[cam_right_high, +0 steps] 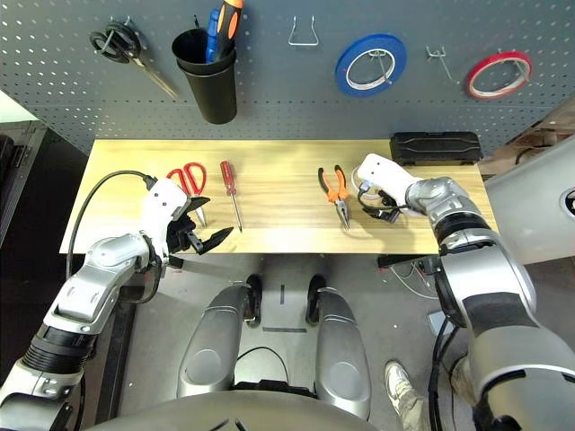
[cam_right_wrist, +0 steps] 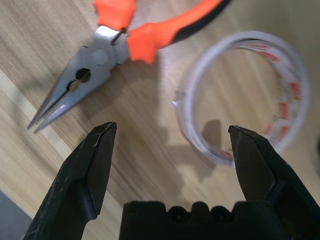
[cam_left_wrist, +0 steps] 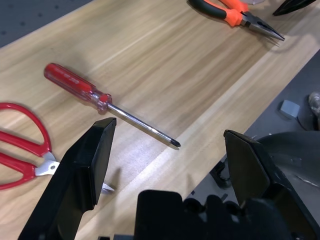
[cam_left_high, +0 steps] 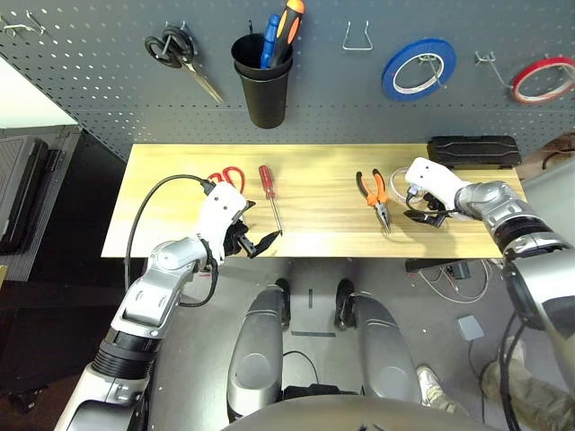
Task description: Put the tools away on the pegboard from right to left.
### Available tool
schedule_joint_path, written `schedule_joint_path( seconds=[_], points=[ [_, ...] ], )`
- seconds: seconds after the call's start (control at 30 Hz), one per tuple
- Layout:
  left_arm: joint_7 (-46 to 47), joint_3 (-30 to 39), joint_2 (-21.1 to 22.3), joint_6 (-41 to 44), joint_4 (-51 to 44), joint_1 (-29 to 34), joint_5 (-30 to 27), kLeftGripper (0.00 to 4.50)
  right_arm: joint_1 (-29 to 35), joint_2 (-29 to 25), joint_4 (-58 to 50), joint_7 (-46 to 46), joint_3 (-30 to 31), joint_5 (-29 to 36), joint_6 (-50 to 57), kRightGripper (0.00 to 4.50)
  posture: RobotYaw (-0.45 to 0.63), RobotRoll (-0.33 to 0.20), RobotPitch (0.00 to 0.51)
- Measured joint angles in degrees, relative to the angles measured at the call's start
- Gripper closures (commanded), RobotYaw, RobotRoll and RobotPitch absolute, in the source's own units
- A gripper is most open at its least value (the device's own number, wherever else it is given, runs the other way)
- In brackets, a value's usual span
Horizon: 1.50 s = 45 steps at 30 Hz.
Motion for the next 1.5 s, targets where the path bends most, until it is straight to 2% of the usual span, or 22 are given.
schedule_joint_path(
  seconds=[0.1,0.2,0.53,0.57,0.77,1.0,1.23,1.5],
  points=[
    [0.3,0.5,0.5,1.4,-2.0,0.9,0.0,0.02,-0.3,0.5,0.2,-0.4,0.3,-0.8,1.7,0.0,0.29,0.0,0.402],
    [0.6,0.9,0.7,2.6,-2.9,1.8,-0.1,0.0,-1.0,1.2,0.2,-1.3,0.4,-1.2,3.3,0.6,0.3,0.0,0.4],
    [2.2,1.2,0.5,3.7,-4.2,2.1,-0.1,0.0,-1.0,1.4,0.2,-4.5,0.4,-2.2,4.1,4.31,0.3,0.0,0.372],
    [2.3,1.2,0.4,3.6,-4.2,2.1,-0.1,0.0,-0.9,1.1,0.2,-4.9,0.4,-2.2,3.8,4.48,0.3,0.0,0.364],
    [2.4,1.3,-1.2,1.5,-3.7,1.4,-0.1,0.0,0.0,-1.3,-0.3,-7.3,-1.5,-0.8,1.5,4.48,0.28,0.0,0.318],
    [2.1,2.7,-4.0,-5.6,-1.8,0.5,-2.1,0.0,5.2,-4.4,-4.2,-10.4,-5.0,2.7,-4.3,4.48,0.25,0.0,0.271],
    [-1.3,3.4,-4.6,-11.2,-1.7,0.5,-5.7,0.0,17.3,-5.8,-14.4,-16.5,-11.6,9.3,-11.2,4.48,0.23,0.0,0.242],
    [-5.8,3.5,-4.7,-11.6,-5.4,0.3,-12.1,0.0,33.2,-5.7,-27.7,-22.5,-17.0,14.1,-19.2,4.48,0.22,0.0,0.216]
  ],
)
